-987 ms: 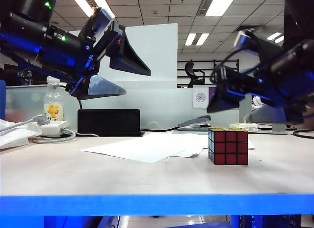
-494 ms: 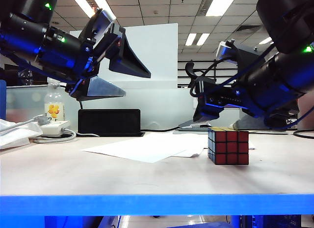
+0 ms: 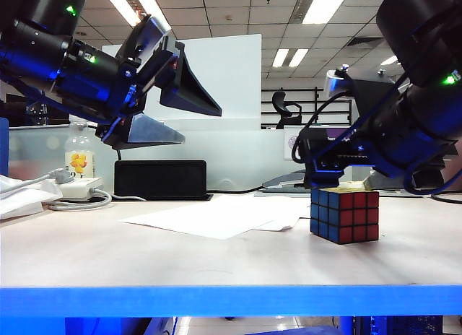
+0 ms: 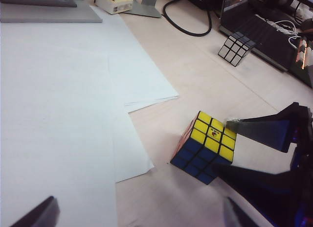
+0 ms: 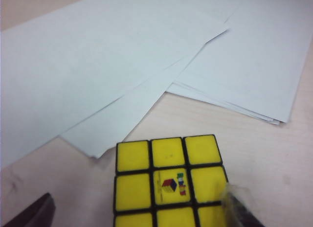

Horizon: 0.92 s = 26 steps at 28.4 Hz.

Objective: Rotate the Rubik's Cube so that the bottom side is facing up.

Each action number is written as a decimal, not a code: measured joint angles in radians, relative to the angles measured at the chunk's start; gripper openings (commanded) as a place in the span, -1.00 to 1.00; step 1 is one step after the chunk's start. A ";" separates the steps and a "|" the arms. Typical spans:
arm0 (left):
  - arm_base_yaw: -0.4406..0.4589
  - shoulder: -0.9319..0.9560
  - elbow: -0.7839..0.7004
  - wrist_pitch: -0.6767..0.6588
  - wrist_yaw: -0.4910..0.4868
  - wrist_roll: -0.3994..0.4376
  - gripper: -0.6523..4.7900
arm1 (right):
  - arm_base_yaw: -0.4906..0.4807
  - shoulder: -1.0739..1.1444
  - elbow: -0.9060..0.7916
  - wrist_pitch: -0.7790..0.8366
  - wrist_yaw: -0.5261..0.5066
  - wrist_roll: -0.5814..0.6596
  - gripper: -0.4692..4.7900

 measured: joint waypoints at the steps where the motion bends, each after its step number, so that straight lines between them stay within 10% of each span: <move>1: 0.000 0.000 0.000 0.000 0.000 0.001 0.85 | 0.000 -0.010 -0.001 -0.014 -0.001 -0.018 1.00; 26: 0.002 0.000 0.000 -0.008 0.000 0.023 0.84 | -0.198 -0.024 -0.007 -0.058 -0.341 -0.062 1.00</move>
